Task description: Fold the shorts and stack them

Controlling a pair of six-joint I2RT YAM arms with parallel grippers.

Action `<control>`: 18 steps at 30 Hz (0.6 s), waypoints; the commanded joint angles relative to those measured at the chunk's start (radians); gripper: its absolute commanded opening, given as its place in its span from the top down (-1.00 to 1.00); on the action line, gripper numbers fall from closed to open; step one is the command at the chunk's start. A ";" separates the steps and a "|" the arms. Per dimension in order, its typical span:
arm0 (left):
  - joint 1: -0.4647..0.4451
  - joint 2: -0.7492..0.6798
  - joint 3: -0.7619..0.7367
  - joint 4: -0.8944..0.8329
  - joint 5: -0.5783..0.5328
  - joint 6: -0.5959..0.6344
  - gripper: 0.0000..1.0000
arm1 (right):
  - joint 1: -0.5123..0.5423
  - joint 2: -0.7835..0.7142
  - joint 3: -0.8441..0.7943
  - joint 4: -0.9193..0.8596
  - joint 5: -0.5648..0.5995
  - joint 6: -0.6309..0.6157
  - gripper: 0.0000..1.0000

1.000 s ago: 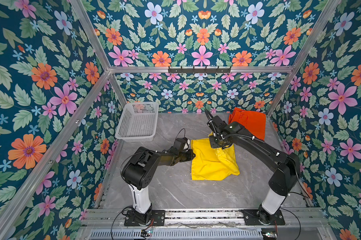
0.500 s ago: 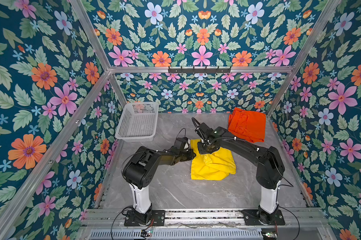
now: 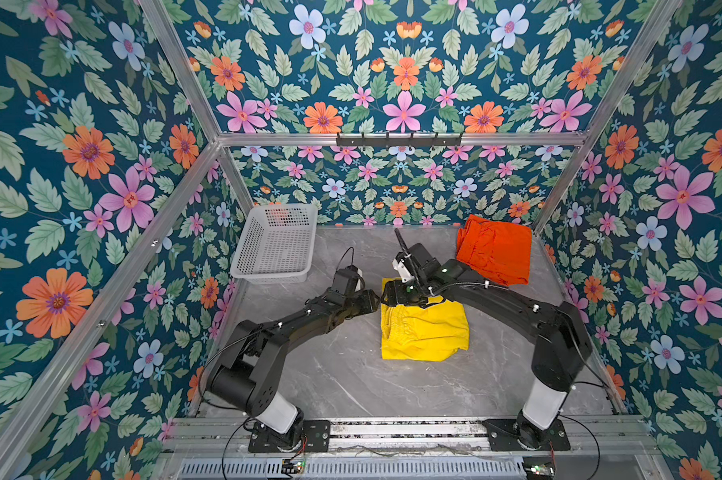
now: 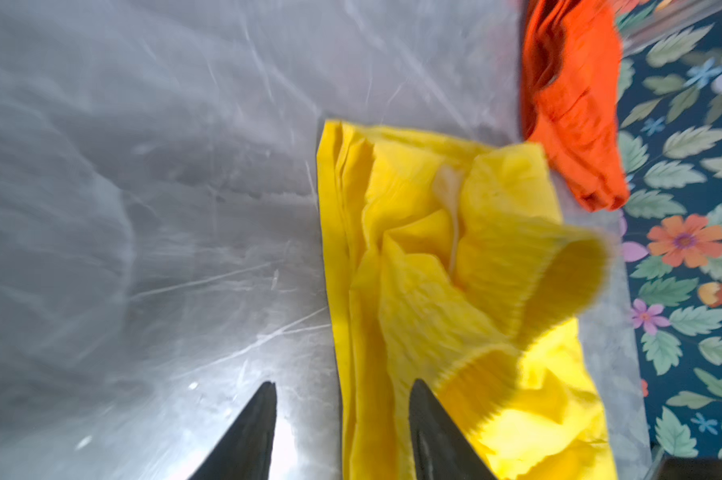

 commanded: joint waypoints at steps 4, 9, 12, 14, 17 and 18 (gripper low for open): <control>-0.018 -0.066 -0.021 0.053 0.074 -0.065 -0.21 | -0.182 -0.216 -0.223 0.078 -0.072 0.019 -0.50; -0.092 0.000 0.001 0.038 0.083 -0.056 -0.25 | -0.424 -0.281 -0.428 0.124 -0.218 0.007 -0.61; -0.114 0.073 0.031 -0.003 0.060 -0.035 -0.16 | -0.520 -0.273 -0.490 0.135 -0.250 -0.032 -0.61; -0.114 0.123 0.038 -0.028 0.029 -0.028 -0.10 | -0.574 -0.248 -0.519 0.142 -0.266 -0.065 -0.61; -0.109 0.184 0.041 -0.060 -0.009 -0.005 0.05 | -0.647 -0.189 -0.566 0.216 -0.375 -0.077 -0.61; -0.107 0.200 0.040 -0.061 -0.011 -0.003 0.09 | -0.655 -0.170 -0.573 0.237 -0.408 -0.081 -0.61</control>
